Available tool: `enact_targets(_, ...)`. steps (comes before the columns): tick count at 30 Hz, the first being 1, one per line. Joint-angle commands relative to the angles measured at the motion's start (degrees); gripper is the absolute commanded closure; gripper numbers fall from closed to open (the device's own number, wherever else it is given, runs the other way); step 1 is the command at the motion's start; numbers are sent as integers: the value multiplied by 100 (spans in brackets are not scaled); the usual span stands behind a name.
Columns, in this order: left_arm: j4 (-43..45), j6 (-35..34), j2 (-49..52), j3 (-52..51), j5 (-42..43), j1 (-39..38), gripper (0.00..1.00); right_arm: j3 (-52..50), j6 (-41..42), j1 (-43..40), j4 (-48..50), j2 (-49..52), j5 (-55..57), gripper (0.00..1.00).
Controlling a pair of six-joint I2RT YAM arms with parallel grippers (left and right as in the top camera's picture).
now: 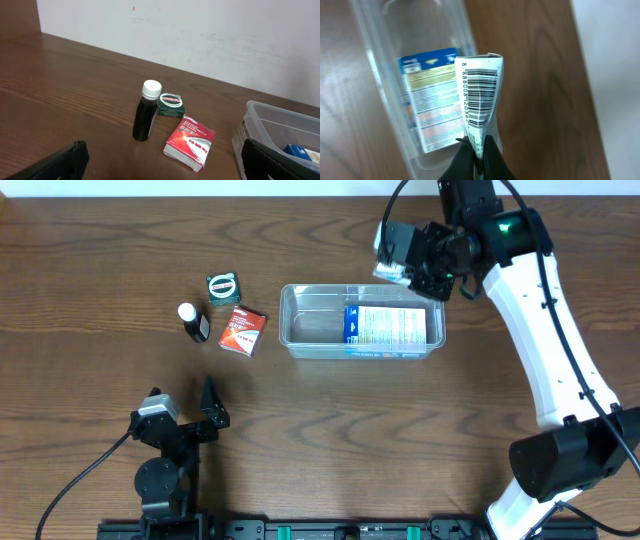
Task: Pack container
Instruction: 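Carry the white-green box into the container beside the blue box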
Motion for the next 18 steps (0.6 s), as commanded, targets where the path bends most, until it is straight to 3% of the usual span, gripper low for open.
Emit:
enact_targets(1, -216, 76, -9, -90, -66, 42, 2, -221, -404, 4, -39, 61, -372, 99)
enact_targets(7, -216, 76, -9, -90, -68, 42, 2, -697, -992, -2, 66, 70, -739, 99)
enact_targets(18, -216, 76, -9, -90, -68, 42, 2, -1746, -1038, -22, 1305, 76, -793, 99)
